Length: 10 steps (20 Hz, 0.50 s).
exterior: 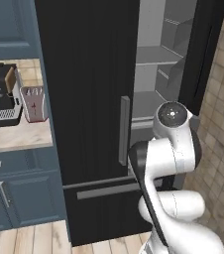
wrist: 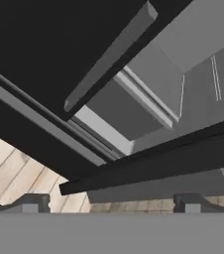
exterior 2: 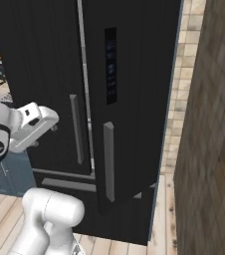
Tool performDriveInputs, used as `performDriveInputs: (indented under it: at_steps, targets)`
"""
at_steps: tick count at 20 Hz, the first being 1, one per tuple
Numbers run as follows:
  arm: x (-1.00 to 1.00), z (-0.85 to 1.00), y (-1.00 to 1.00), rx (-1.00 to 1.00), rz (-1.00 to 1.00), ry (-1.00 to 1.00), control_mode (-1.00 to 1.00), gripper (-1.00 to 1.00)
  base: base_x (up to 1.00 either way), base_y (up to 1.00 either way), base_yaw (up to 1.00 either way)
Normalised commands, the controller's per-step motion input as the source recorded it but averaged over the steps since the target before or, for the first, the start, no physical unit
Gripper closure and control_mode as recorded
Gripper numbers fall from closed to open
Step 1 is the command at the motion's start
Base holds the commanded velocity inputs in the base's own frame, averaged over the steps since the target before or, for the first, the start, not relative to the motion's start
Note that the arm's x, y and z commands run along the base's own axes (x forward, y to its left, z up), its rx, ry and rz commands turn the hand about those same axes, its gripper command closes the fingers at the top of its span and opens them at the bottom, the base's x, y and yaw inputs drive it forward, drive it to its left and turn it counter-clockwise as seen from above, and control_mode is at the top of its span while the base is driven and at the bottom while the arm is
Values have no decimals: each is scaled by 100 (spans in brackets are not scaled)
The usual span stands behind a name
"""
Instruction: There is a bowl on the dining counter. Grab a lemon wedge from the fridge and place it in the bowl. Then get the liquor bottle and glass cup from the cabinet and place them next to the bowl.
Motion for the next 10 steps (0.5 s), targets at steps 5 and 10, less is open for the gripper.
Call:
performDriveInputs:
  at_steps: [5,10]
  targets:
    - [53,11,49,-23,3,1,-100,-100,0,0,0]
    - [89,0,-2,-3,1,7,-100,-100,0,0,0]
